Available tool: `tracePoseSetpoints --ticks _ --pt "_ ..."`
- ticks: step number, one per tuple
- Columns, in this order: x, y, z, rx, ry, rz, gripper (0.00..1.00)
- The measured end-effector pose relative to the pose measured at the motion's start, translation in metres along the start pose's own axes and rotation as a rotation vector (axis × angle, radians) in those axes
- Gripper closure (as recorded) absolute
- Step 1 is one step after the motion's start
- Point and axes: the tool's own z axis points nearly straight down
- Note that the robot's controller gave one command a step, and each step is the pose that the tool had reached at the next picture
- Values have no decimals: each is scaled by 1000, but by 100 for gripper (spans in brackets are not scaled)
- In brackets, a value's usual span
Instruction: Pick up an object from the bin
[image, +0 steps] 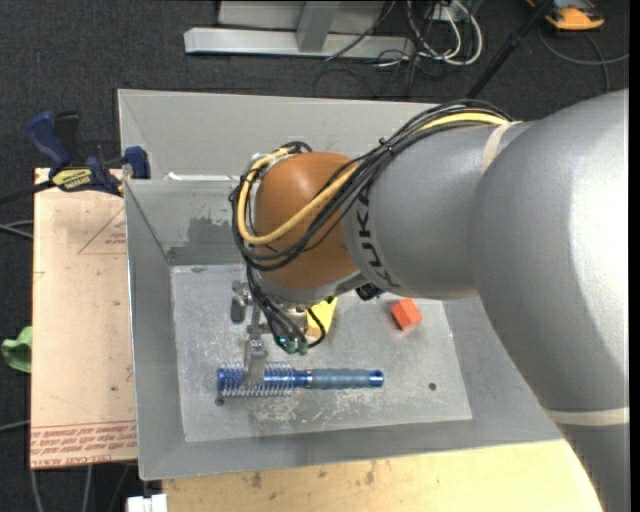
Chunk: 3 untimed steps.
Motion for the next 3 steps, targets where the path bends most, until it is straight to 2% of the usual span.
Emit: tracePoseSetpoints --ticks 1,2,3 --pt "22 -15 63 1 -1 24 0" --pt "33 -95 59 2 -5 143 0" --pt "34 -91 60 -2 -6 138 100"
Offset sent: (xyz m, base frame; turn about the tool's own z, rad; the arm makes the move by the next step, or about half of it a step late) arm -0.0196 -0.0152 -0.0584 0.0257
